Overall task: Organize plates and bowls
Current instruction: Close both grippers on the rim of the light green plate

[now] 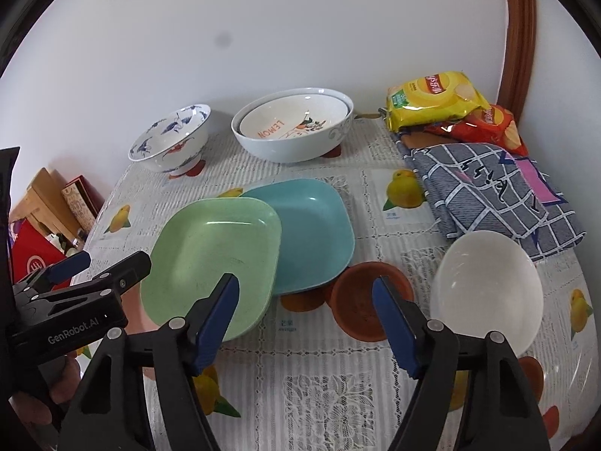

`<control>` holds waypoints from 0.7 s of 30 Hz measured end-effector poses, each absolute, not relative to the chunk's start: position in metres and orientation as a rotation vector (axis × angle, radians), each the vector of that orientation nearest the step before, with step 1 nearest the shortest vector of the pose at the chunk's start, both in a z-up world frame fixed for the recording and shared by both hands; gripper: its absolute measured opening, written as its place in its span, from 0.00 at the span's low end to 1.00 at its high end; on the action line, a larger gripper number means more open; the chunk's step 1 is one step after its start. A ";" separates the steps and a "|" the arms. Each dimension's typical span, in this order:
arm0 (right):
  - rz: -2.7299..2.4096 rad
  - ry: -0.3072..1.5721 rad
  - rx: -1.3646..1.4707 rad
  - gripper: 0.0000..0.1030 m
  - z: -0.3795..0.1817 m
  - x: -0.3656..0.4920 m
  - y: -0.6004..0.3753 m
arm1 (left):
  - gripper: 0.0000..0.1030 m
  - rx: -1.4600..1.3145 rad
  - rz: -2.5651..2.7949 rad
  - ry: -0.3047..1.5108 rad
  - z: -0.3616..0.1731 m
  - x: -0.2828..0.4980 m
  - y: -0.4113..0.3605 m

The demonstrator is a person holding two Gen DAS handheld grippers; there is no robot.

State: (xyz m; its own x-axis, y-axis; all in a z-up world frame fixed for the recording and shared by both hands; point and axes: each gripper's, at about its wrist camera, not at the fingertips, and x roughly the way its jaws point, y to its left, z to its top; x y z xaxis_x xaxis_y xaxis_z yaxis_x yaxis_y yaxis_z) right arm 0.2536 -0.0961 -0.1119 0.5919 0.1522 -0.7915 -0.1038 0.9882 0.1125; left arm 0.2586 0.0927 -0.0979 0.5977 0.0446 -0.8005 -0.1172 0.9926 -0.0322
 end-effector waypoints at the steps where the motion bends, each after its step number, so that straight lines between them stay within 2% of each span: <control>1: 0.152 0.931 0.060 0.71 -0.115 0.256 -0.095 | 0.98 -0.090 0.091 0.928 -0.101 0.261 0.094; 5: 0.167 0.947 0.093 0.69 -0.124 0.262 -0.093 | 0.94 -0.101 0.079 0.940 -0.110 0.268 0.097; 11: 0.164 0.966 0.120 0.63 -0.135 0.273 -0.092 | 0.93 -0.132 0.059 0.963 -0.122 0.283 0.102; 21: 0.164 0.972 0.123 0.54 -0.145 0.282 -0.084 | 0.82 -0.127 0.027 0.960 -0.132 0.301 0.104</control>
